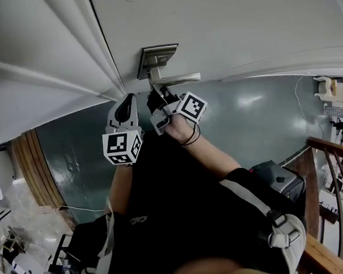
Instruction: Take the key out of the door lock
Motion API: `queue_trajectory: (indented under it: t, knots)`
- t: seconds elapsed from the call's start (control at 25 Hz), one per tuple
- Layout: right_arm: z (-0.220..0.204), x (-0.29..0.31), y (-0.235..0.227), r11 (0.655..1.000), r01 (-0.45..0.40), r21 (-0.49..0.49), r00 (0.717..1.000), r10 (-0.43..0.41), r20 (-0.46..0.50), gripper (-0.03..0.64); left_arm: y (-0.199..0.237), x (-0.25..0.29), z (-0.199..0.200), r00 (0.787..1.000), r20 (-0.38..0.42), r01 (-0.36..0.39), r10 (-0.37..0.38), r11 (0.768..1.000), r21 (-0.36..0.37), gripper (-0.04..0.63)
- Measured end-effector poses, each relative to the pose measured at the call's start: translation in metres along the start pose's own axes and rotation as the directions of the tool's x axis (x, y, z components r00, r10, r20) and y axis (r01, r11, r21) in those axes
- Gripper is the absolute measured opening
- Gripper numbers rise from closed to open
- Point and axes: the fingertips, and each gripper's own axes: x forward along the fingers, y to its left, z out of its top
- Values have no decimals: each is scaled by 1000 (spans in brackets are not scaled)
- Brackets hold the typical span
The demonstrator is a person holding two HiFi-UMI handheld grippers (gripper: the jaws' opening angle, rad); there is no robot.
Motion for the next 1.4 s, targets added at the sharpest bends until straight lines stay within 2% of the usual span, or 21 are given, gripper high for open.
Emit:
queue_trajectory:
  t: [0.28, 0.48, 1.24, 1.4]
  knots:
    - [-2, -1, 4, 998, -21, 60, 1000, 19, 22, 66, 6, -5, -1, 1000, -6, -10, 10, 1000, -16, 28]
    - [-3, -2, 5, 999, -16, 38, 1000, 15, 23, 32, 7, -5, 2, 1000, -2, -7, 7, 1000, -12, 28]
    - [-4, -5, 6, 996, -11, 94, 999, 6, 51, 29, 2, -13, -2, 1000, -2, -13, 13, 1000, -23, 28]
    - [-4, -5, 5, 998, -24, 61, 998, 21, 56, 29, 4, -12, -3, 1000, -5, -12, 12, 1000, -24, 28]
